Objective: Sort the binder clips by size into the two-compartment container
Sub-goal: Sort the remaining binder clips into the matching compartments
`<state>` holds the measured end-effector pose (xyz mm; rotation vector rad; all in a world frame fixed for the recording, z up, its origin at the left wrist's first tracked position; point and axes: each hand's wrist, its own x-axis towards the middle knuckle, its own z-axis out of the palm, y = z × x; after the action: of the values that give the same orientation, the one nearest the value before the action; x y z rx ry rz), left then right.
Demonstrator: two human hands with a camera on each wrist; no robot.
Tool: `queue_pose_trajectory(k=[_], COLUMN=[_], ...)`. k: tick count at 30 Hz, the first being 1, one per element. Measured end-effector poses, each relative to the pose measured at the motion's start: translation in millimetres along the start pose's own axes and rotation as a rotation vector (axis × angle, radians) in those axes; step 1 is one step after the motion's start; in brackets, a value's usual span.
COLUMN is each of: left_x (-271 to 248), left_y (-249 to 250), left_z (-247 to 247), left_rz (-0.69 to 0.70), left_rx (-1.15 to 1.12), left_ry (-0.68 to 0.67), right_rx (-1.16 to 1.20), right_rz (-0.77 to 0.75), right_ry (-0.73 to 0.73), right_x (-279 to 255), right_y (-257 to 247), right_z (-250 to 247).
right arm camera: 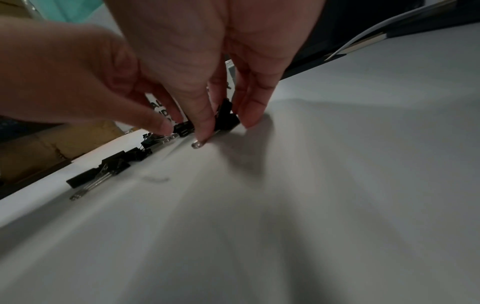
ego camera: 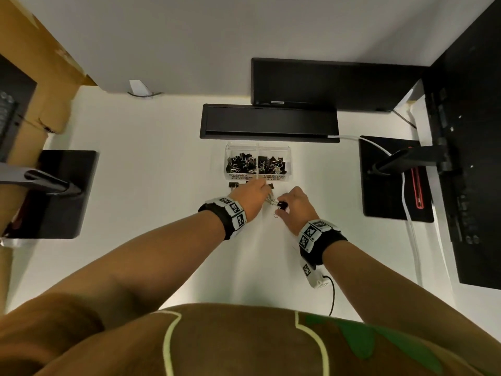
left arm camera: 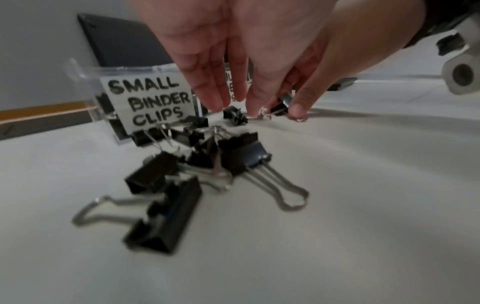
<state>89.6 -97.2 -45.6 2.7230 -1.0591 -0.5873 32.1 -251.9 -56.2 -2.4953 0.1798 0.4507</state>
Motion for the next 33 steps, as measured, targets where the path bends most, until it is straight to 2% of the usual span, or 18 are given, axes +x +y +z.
queue_pose_trajectory(k=[4, 13, 17, 22, 25, 29, 33], left_x=[-4, -10, -13, -4, 5, 5, -2], left_y=[2, 5, 7, 11, 13, 16, 20], left_z=[9, 18, 14, 3, -2, -4, -2], left_rz=[-0.023, -0.038, -0.042, -0.058, -0.092, -0.137, -0.121], left_rx=[-0.010, 0.003, -0.017, -0.005, 0.037, 0.087, 0.053], left_ry=[-0.075, -0.083, -0.098, -0.026, -0.071, -0.154, -0.101], right_rx=[0.065, 0.102, 0.086, 0.102, 0.135, 0.188, 0.220], right_rz=[0.080, 0.129, 0.141, 0.096, 0.101, 0.124, 0.106], right_ry=[0.005, -0.007, 0.004, 0.023, 0.013, 0.084, 0.197], right_x=[-1, -14, -18, -23, -27, -28, -10], right_y=[1, 8, 10, 9, 10, 8, -6], right_z=[-1, 3, 5, 5, 4, -9, -37])
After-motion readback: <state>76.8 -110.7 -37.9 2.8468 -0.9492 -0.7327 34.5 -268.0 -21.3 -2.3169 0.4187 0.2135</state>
